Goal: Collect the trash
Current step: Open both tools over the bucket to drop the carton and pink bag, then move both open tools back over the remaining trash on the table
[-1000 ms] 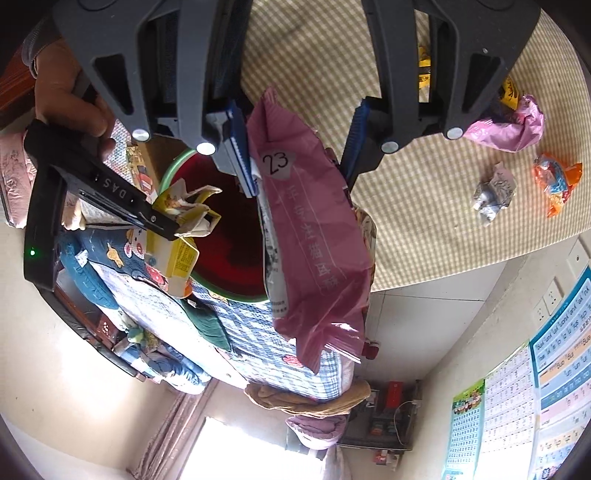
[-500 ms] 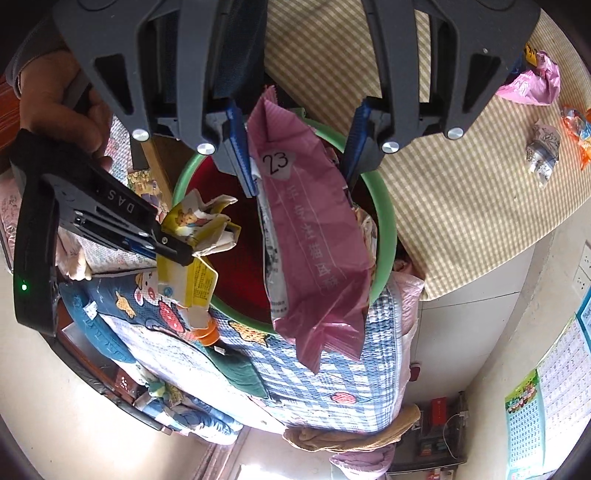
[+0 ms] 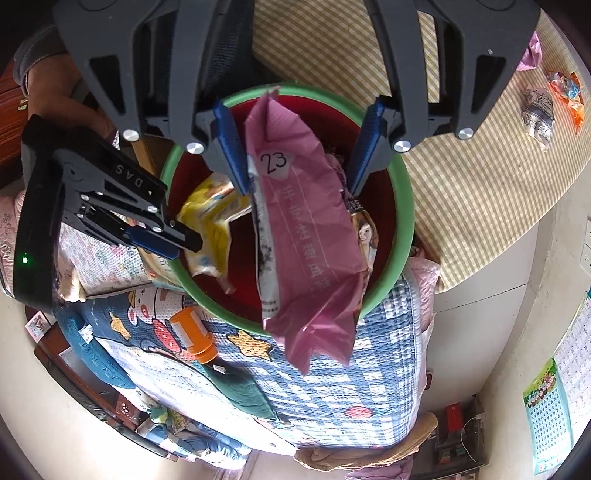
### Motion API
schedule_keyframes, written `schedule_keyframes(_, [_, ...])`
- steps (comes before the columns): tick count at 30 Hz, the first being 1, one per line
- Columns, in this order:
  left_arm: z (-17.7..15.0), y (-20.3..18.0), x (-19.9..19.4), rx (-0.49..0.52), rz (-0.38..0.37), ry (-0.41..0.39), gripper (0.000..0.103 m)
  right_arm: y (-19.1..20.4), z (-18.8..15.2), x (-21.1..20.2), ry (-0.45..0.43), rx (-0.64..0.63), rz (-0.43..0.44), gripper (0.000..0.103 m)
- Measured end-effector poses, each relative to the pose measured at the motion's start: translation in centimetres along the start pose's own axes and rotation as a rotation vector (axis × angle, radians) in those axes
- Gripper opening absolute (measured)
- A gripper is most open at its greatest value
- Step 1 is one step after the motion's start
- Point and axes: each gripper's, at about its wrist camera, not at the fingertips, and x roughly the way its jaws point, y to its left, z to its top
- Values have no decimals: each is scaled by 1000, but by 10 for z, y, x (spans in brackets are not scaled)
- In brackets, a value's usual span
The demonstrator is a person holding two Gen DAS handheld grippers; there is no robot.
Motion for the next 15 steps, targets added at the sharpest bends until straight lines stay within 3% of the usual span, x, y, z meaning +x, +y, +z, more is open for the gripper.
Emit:
schedule_keyframes(1, [0,1,-1,-4,6,-3,60,0,1,-1,-6,-4,-4,45])
schedule_keyframes(3, [-1,4,-7,-12,22,-20,81,-1,4,-6,-18,-5,-7,60])
schedule_keyframes(8, [-12,19,-34,-32,61,-65,93,-1,7,-27,-52,-1,-25,90])
schedule_keyframes(15, [-41,51,-91,-85,97,-134,97,39,-3,-53,-51,-77,1,96])
